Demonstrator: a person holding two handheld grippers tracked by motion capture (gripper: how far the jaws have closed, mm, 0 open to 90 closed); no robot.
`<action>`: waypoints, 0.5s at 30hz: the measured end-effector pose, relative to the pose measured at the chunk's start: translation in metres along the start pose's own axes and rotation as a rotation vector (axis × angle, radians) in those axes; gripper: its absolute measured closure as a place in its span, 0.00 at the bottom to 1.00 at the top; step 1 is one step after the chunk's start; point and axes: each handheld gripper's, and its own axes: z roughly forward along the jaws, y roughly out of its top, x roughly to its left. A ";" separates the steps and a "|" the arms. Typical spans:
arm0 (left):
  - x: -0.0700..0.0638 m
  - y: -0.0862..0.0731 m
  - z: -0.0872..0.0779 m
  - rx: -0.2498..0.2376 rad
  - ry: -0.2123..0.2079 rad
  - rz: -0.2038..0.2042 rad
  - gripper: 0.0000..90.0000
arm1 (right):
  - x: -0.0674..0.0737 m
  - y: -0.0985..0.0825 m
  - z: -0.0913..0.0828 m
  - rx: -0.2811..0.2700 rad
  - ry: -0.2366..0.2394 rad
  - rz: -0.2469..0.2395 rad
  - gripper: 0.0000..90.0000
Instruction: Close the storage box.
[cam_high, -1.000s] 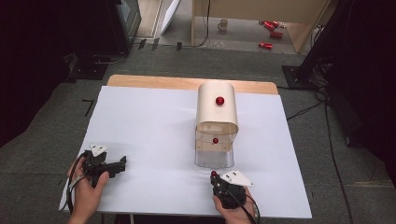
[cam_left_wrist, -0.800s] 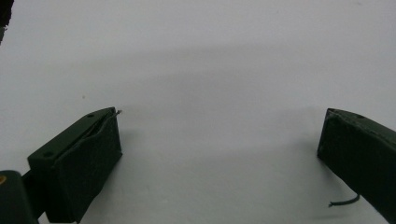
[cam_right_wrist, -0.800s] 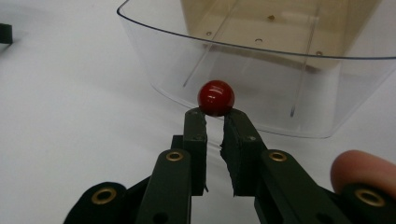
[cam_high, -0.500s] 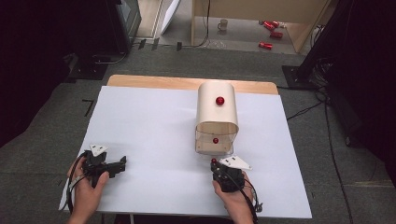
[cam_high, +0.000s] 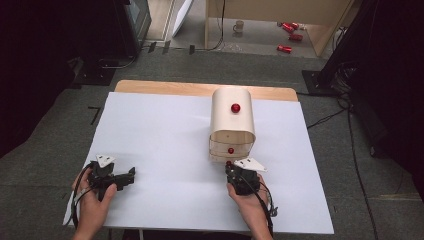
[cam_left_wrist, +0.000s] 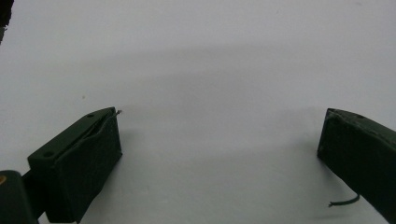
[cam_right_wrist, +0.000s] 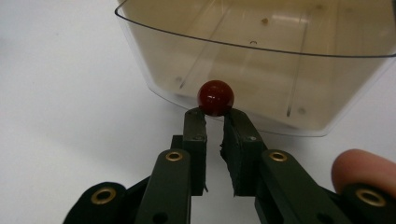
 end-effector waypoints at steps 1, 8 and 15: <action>0.000 0.000 0.000 0.000 0.000 0.000 0.00 | -0.001 0.001 0.002 -0.005 0.001 0.001 0.89; 0.000 0.000 0.000 0.000 0.000 0.000 0.00 | -0.002 0.001 0.005 -0.004 0.006 -0.003 0.86; 0.000 0.000 0.000 0.000 0.000 0.000 0.00 | -0.014 -0.003 -0.004 -0.016 0.055 -0.017 0.54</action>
